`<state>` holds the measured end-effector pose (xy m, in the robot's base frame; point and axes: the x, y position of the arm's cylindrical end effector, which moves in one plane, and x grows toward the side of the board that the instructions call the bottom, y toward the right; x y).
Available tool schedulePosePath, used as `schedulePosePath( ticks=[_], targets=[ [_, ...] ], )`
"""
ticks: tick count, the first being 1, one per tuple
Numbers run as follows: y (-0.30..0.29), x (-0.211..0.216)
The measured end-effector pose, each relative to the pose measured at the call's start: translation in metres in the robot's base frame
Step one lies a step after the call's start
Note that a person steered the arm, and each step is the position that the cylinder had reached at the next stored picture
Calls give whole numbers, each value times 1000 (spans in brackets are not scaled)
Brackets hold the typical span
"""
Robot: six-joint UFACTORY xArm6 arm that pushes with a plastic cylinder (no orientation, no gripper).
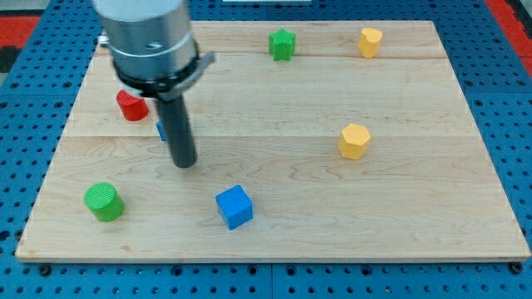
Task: Push the blue triangle towards the bottom right of the board
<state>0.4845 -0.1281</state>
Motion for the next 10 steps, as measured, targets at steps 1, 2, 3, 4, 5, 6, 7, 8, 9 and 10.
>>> schedulePosePath(
  ticks=[1,2,3,4,5,6,7,8,9,10],
  targets=[
    [-39,-1],
    [-58,-34],
    [-45,-69],
    [30,-70],
    [55,-45],
    [47,-49],
    [31,-51],
    [48,-51],
    [54,-51],
    [54,-44]
  ],
)
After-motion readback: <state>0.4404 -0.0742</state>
